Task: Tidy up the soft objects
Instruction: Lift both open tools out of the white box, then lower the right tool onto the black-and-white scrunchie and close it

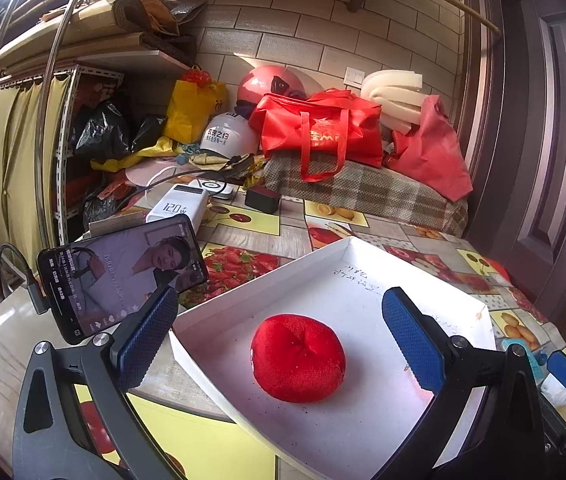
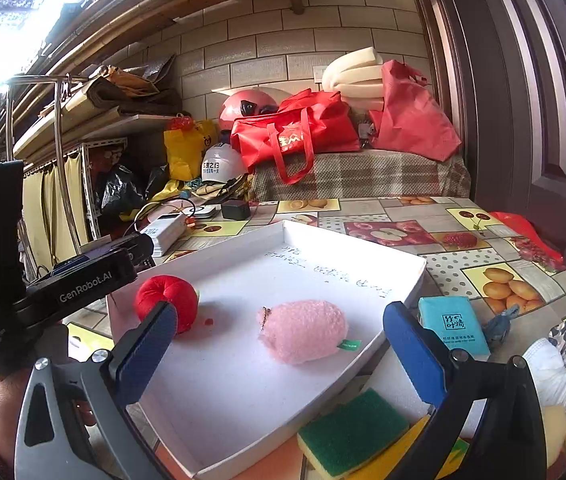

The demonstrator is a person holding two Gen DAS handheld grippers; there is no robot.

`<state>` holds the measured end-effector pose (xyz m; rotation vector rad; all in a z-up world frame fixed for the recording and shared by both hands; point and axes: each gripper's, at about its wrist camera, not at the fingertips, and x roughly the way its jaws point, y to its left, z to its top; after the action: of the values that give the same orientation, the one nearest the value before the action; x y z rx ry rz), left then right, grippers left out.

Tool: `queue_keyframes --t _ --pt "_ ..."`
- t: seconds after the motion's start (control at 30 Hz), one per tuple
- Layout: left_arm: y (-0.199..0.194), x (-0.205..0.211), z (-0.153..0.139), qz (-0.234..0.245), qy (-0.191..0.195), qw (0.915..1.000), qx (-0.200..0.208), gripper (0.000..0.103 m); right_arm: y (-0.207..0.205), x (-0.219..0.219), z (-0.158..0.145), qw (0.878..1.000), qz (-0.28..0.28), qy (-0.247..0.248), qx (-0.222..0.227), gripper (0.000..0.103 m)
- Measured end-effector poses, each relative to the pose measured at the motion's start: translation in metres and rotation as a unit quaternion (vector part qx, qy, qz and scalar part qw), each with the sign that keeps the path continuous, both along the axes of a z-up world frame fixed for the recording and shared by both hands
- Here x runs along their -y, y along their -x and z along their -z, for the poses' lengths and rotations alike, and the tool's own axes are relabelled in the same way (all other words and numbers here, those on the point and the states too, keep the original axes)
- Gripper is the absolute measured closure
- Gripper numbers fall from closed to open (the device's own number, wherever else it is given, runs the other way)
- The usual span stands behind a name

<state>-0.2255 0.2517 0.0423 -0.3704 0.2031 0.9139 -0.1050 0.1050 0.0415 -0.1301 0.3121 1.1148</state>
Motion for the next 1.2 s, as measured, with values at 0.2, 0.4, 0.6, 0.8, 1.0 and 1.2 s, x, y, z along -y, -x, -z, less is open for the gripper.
queue_keyframes --t 0.2,0.4,0.6,0.8,1.0,1.2 --pt "-0.014 0.048 -0.004 0.051 -0.063 0.9953 -0.053 0.000 -0.002 0.028 -0.004 1.000 -0.006 -0.025 -0.005 0.000" --pt "-0.030 0.099 -0.003 0.185 -0.067 0.9779 -0.069 0.000 -0.038 0.080 -0.014 0.997 0.043 -0.066 0.011 0.000" --pt "-0.063 0.149 -0.001 0.389 -0.031 0.9165 -0.090 0.000 -0.124 0.150 -0.013 0.985 0.158 -0.070 -0.023 0.000" --pt "-0.095 0.190 0.007 0.505 -0.004 0.8507 -0.146 0.000 -0.185 0.205 -0.011 0.965 0.249 -0.057 -0.052 0.000" --pt "-0.116 0.240 0.024 0.555 -0.035 0.7963 -0.238 0.007 -0.215 0.208 -0.003 0.970 0.224 -0.022 -0.092 0.000" --pt "-0.139 0.251 0.042 0.547 -0.030 0.7794 -0.304 0.014 -0.218 0.168 0.009 0.980 0.159 0.066 -0.096 0.000"
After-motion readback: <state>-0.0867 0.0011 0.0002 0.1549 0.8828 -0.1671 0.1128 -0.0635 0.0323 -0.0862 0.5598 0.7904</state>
